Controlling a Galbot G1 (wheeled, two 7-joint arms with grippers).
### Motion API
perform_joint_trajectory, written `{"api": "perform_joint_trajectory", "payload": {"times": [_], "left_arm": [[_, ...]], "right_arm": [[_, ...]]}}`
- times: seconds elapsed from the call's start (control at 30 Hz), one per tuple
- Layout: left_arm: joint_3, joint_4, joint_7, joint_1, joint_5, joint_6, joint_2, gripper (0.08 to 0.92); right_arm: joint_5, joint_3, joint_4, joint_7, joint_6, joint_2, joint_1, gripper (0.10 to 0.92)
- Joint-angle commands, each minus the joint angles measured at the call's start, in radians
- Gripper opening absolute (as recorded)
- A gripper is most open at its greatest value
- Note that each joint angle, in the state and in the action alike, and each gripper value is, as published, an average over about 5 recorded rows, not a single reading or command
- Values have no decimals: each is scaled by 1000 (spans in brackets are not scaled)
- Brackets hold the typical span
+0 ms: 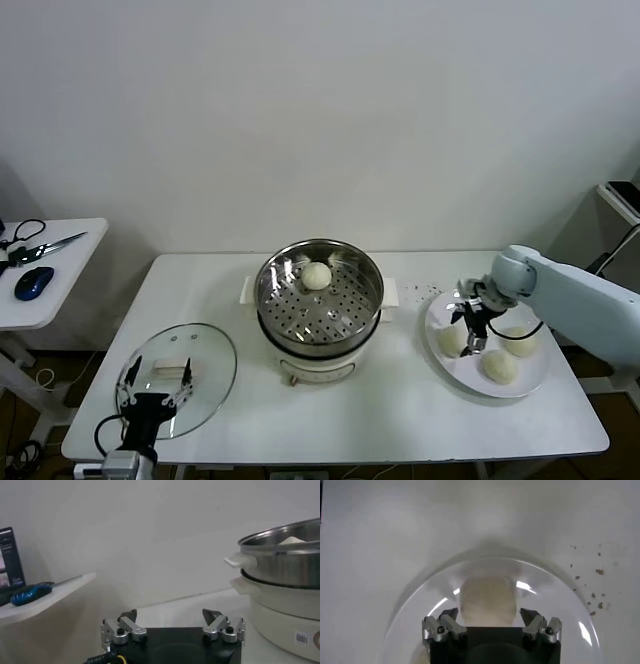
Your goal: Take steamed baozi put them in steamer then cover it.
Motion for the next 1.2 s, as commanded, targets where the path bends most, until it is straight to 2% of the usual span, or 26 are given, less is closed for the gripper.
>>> {"api": "perform_joint_trajectory", "payload": {"times": [0.03, 0.17, 0.4, 0.67, 0.8, 1.0, 1.2], "left_arm": [[1, 3, 0, -1, 1, -1, -1, 823], [1, 5, 0, -2, 1, -2, 0, 823], [2, 6, -1, 2, 1, -3, -1, 823], [4, 3, -1, 3, 2, -3, 0, 823], [7, -2, 0, 5, 2, -2, 2, 823], [14, -12, 0, 3, 0, -3, 5, 823], [34, -27, 26, 9, -55, -11, 36, 823]], "right_arm": [[-21, 37, -51, 3, -3, 35, -45, 823], [-25, 36, -58, -6, 3, 43, -43, 812], [-19, 36, -57, -14, 10, 35, -30, 719], [61, -50, 5, -14, 6, -15, 110, 704], [193, -213, 36, -20, 6, -18, 340, 704], [458, -480, 29, -25, 5, 85, 706, 704], [666, -563, 54, -9, -34, 209, 847, 704]]}}
